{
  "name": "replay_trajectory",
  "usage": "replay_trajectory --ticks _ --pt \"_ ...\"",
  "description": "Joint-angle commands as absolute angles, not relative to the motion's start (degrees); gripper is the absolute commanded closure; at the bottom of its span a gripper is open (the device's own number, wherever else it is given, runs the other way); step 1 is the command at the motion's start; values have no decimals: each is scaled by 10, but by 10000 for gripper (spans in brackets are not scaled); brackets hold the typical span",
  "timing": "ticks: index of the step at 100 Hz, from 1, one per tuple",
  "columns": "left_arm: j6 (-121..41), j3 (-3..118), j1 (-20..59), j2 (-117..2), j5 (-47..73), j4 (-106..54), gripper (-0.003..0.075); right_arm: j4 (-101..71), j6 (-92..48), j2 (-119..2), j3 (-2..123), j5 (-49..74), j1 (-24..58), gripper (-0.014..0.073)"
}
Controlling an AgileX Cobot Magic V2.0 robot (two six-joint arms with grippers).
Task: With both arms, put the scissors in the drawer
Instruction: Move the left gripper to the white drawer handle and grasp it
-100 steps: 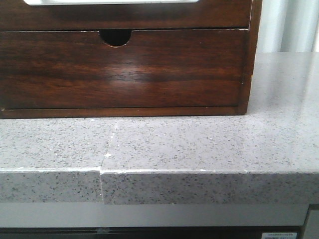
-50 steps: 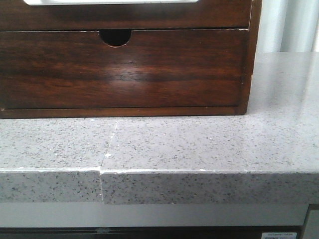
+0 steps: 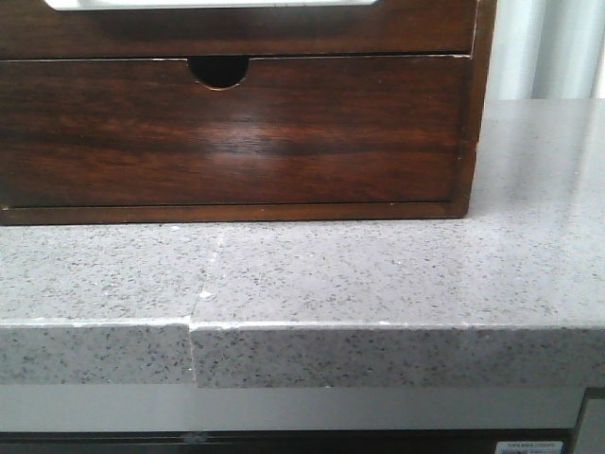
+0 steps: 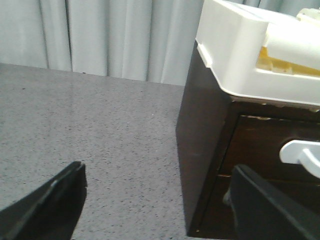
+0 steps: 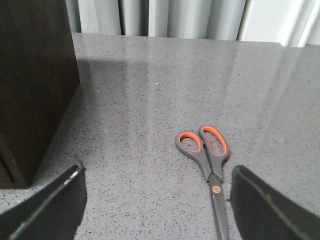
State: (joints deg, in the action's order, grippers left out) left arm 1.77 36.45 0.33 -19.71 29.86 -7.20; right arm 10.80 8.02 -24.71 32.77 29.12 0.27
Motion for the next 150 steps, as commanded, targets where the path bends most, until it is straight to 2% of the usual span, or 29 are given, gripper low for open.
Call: replay_trajectory --ticks 1,24,40,67,114,150 --pt "24 383 2 -208 229 -142 201 120 74 -255 348 250 -2 60" --pt "24 382 2 -235 202 -380 249 112 74 -255 348 248 -2 60" --pt "19 382 2 -295 243 -497 249 112 74 -255 348 248 -2 60" --pt "-213 382 2 -392 349 -795 249 112 74 -255 348 245 -2 60" --pt "-393 382 2 -545 492 -983 249 112 74 -255 348 245 -2 60" --pt "-470 382 2 -624 551 -1037 249 112 74 -255 348 245 -2 60"
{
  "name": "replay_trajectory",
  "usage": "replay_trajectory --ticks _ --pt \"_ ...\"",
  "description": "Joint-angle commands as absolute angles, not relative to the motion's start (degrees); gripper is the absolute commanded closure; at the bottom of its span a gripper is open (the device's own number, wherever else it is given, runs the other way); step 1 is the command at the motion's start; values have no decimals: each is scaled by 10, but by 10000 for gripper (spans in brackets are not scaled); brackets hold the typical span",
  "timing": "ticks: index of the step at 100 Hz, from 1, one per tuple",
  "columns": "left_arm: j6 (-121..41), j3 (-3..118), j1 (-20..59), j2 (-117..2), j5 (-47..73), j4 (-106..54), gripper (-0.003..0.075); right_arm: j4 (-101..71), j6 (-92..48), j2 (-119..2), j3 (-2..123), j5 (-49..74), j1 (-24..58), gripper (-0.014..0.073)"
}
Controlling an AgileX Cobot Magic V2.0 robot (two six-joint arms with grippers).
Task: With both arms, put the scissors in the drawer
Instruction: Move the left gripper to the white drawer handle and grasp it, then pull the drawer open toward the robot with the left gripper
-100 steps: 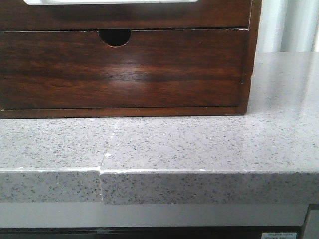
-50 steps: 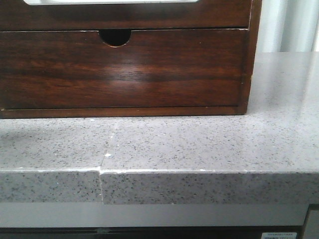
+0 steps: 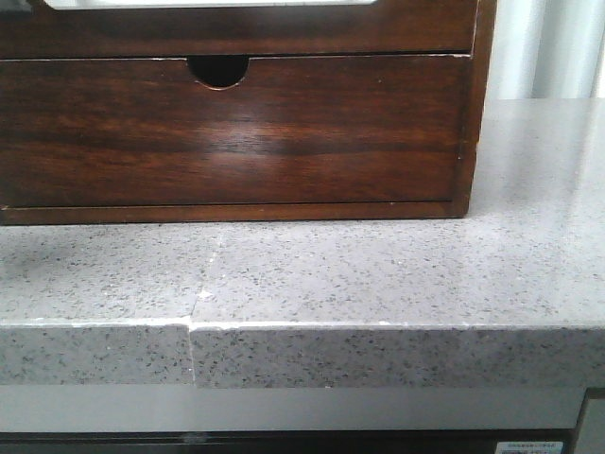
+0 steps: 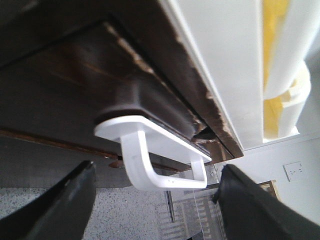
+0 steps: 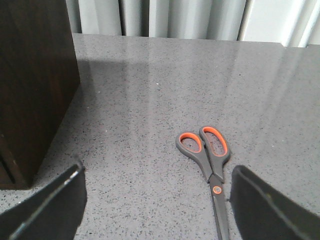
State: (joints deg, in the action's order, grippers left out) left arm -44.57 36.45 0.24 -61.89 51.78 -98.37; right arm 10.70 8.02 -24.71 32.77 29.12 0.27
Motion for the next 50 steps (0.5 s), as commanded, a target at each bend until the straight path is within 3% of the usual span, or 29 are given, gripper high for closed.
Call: replay_trajectory --ticks 1,50 --pt "-474 382 2 -627 551 -1040 249 112 74 -255 348 245 -2 60" --pt "-511 396 43 -682 560 -1070 249 112 74 -255 348 245 -2 60"
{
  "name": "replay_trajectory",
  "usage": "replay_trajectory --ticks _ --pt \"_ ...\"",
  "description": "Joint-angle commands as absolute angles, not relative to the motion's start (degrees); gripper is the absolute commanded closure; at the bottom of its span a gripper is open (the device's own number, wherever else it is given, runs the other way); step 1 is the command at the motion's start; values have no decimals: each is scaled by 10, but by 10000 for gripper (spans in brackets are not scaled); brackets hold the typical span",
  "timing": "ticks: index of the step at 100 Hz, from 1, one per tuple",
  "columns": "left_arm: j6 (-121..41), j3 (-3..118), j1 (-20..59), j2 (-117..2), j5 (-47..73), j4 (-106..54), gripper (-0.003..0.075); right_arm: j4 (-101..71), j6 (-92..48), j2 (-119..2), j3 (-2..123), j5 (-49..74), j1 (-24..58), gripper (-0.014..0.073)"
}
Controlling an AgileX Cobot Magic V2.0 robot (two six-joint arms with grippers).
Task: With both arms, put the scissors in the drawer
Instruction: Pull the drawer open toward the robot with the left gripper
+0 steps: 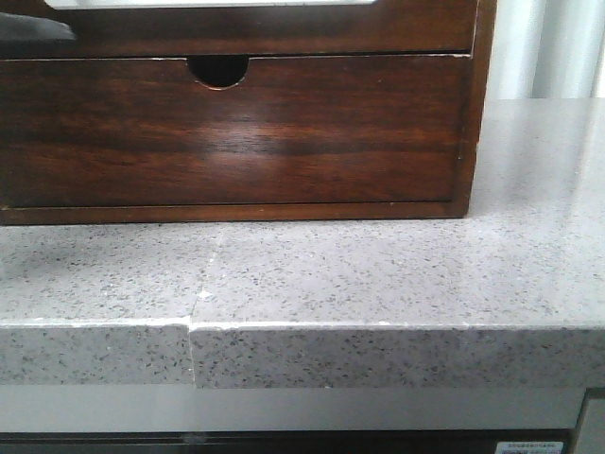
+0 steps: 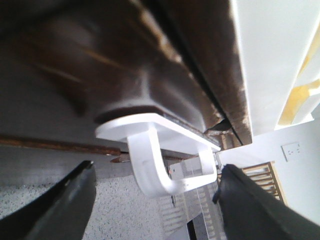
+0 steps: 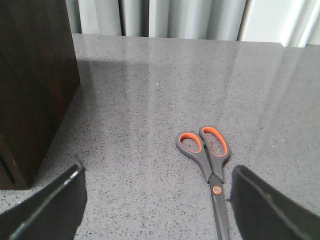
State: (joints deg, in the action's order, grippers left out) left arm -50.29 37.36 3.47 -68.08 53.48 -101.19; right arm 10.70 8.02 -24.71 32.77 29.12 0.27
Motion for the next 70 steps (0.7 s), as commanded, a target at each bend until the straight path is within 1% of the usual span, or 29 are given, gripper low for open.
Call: replay_trajectory --ticks 1,15,37,48,56,70 --pt "-511 396 43 -682 560 -1070 249 112 74 -255 348 245 -2 60" --pt "-513 398 43 -686 551 -1070 253 112 74 -255 348 245 -2 60" --pt "-513 398 43 -686 551 -1070 354 112 74 -255 348 245 -2 60" --pt "-513 400 43 -686 550 -1070 391 112 74 -255 348 245 -2 60" --pt "-513 408 43 -686 550 -1070 407 112 74 -255 348 245 -2 60" --pt "-513 417 43 -686 546 -1070 408 112 74 -255 348 245 -2 60"
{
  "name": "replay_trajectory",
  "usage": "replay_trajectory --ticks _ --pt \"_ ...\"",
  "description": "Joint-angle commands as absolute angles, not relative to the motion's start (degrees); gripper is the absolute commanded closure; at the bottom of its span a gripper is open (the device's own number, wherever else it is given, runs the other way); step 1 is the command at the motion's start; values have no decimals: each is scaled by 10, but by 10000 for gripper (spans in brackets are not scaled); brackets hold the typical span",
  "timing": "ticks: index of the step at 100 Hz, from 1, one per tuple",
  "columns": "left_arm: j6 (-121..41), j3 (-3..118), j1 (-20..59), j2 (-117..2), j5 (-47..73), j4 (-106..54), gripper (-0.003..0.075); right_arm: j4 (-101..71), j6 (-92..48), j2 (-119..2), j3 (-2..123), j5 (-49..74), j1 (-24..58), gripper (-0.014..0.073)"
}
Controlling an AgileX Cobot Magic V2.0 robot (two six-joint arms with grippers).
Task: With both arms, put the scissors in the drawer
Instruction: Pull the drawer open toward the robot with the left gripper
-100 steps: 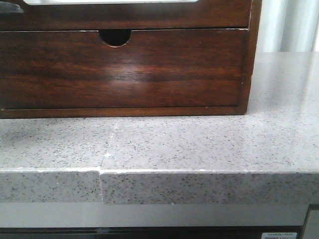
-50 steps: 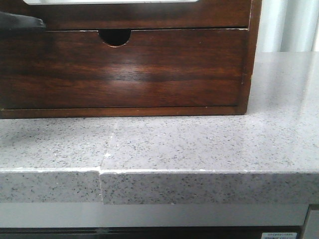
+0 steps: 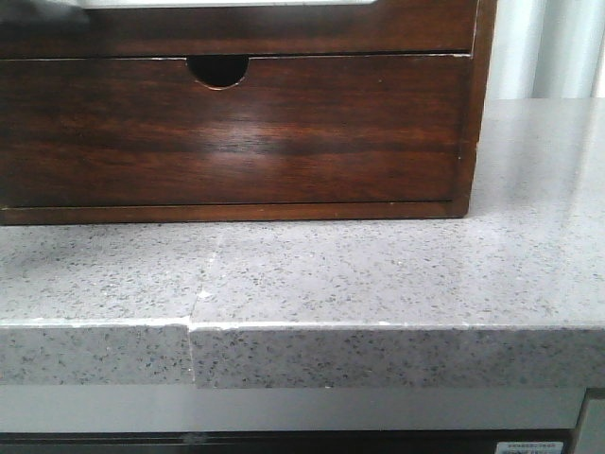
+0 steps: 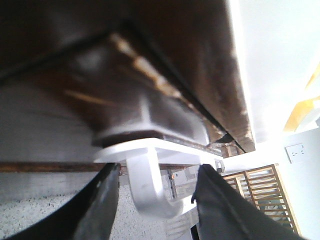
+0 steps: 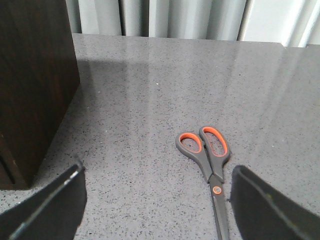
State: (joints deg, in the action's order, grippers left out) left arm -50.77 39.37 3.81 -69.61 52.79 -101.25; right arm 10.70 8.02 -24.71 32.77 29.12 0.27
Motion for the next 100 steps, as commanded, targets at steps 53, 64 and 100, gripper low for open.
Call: replay_trajectory --ticks 53,64,100 --pt "-513 419 49 -713 564 -1070 428 112 74 -255 348 245 -2 60" --pt "-517 419 46 -713 567 -1070 508 112 74 -255 348 245 -2 60" --pt "-527 419 46 -713 606 -1070 722 112 74 -255 348 245 -2 60"
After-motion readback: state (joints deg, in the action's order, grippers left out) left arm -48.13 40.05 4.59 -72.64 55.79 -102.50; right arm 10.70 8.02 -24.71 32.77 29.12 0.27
